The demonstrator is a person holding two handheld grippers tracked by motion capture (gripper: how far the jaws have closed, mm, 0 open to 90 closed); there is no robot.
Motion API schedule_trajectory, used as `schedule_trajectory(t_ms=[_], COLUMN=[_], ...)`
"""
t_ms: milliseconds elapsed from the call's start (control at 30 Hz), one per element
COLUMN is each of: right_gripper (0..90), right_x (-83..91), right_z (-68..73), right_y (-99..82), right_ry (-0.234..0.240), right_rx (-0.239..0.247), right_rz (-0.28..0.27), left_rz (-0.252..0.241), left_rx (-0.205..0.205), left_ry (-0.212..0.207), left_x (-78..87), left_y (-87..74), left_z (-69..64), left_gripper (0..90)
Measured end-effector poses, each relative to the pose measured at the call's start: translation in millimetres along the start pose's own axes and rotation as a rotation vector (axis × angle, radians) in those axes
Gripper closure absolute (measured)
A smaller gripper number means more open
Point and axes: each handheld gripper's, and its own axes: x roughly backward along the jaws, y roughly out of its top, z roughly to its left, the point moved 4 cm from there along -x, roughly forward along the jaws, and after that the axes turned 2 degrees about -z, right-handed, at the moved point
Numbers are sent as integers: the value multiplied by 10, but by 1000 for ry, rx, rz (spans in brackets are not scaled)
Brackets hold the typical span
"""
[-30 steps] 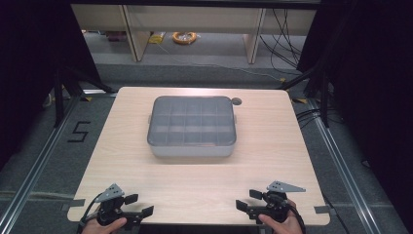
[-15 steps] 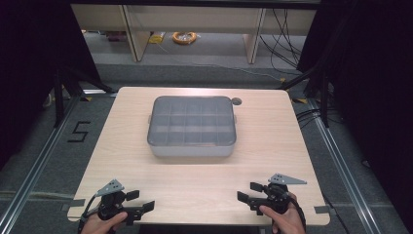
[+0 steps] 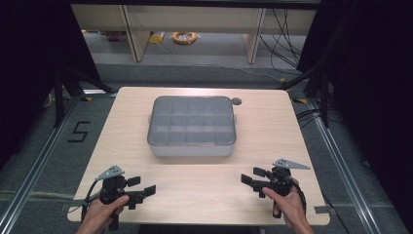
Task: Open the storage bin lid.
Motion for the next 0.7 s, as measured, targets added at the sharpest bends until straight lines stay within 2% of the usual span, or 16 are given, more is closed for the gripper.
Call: schedule_trajectory(t_ms=[67, 100, 233, 267, 300, 333, 400, 433, 467, 567, 600, 667, 700], right_gripper=[255, 255, 255, 255, 255, 255, 255, 256, 256, 263, 266, 281, 286], right_x=[-5, -13, -52, -75, -82, -82, -150, -181, -201, -290, -317, -385, -408], right_z=[-35, -45, -110, -145, -137, -137, -190, -185, -212, -250, -248, -304, -314], right_y=[68, 115, 260, 292, 322, 322, 406, 445, 477, 594, 649, 727, 768], right_ry=[-3, 1, -9, -15, -2, -2, -9, -11, -3, -2, 6, -5, -1], right_rx=[9, -9, -19, 0, -26, -26, -15, -42, -20, -23, -48, -25, -47], right_rz=[-16, -20, -33, -43, -36, -36, -47, -41, -48, -57, -56, -73, -76], left_rz=[-4, -9, -23, -23, -26, -26, -39, -42, -40, -43, -54, -58, -61], left_rx=[-5, -2, 3, 3, -3, -3, 9, 9, 18, 31, 30, 34, 38], left_ry=[7, 10, 22, 22, 26, 26, 42, 47, 52, 58, 57, 72, 74], left_x=[-11, -20, -60, -60, -88, -88, -145, -160, -185, -245, -270, -308, -324], left_y=[76, 115, 250, 250, 309, 309, 409, 434, 478, 583, 621, 690, 714], left_z=[26, 36, 83, 83, 110, 110, 162, 184, 217, 271, 283, 301, 306], left_gripper=[161, 161, 161, 161, 161, 161, 161, 161, 161, 161, 165, 171, 171])
